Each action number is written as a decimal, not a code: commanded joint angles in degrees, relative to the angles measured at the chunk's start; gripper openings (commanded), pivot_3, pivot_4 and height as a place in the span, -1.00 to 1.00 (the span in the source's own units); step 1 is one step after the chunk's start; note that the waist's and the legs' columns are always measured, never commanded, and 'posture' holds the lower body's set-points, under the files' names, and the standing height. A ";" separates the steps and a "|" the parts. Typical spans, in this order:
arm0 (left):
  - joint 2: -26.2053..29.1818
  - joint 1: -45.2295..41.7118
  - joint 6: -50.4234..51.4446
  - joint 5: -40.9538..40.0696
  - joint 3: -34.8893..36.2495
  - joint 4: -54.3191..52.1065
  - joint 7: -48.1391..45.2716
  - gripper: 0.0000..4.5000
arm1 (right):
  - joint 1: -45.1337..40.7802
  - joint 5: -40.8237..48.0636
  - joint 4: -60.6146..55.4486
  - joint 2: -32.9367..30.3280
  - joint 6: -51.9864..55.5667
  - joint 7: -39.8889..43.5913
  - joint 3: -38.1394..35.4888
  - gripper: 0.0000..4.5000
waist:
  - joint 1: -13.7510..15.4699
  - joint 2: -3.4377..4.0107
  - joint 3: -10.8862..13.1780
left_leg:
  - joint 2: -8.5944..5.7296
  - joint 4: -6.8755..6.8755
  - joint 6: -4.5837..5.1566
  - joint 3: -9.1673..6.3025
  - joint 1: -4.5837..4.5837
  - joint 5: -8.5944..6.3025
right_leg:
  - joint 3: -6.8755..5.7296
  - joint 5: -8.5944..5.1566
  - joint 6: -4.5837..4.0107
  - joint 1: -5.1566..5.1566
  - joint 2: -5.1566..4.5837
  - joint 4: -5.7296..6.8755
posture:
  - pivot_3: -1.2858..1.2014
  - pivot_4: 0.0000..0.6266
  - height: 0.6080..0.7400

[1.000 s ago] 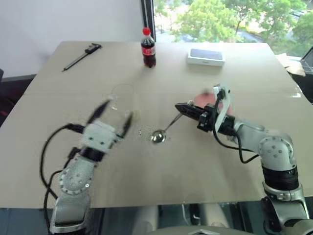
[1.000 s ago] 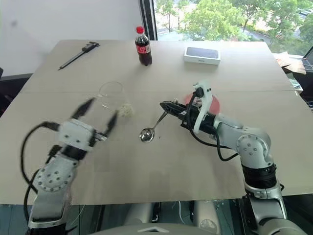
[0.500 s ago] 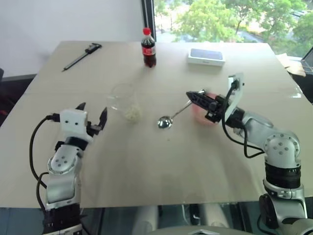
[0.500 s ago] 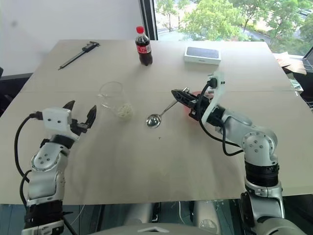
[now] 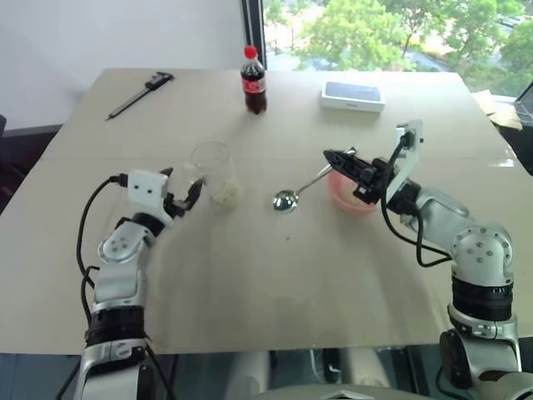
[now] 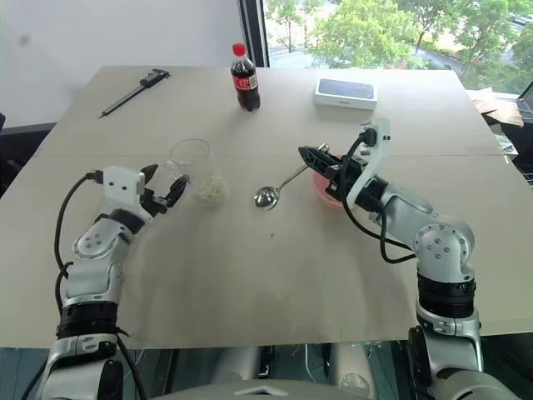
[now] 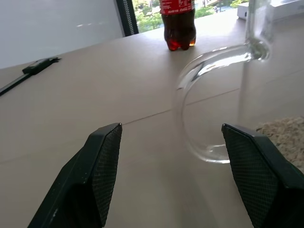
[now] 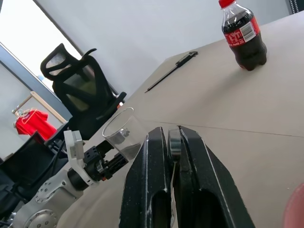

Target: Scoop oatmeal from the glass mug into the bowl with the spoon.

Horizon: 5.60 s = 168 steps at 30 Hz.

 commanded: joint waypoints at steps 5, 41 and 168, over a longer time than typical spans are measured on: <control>-1.35 -4.68 -1.03 -1.19 -0.04 2.39 1.46 -0.30 | 0.43 -1.13 -2.31 0.44 -1.89 0.50 -0.30 -1.00 | 0.02 0.00 0.00 | 0.00 0.01 0.00 0.01 -0.02 0.00 | 0.00 0.00 0.01 0.00 0.00 -0.01 | 0.03 -0.52 1.00; -5.30 -11.55 -1.71 -0.61 -11.29 -1.21 -4.95 -0.98 | -19.76 -19.10 5.39 -4.99 -6.09 12.03 12.57 -1.00 | -0.02 0.04 -0.01 | -0.05 0.06 -0.24 0.03 -0.68 0.14 | -0.02 0.02 0.02 -0.57 -0.04 0.04 | 0.03 -0.52 1.00; -14.20 -18.73 -14.92 2.86 -11.82 18.34 1.99 -0.98 | -11.94 49.37 16.62 -6.52 -3.69 -51.74 -20.74 -1.00 | -1.21 0.04 -0.01 | -0.04 0.20 0.00 0.07 -0.60 0.03 | 0.13 0.03 0.02 -0.64 -0.04 0.48 | 0.03 -0.52 1.00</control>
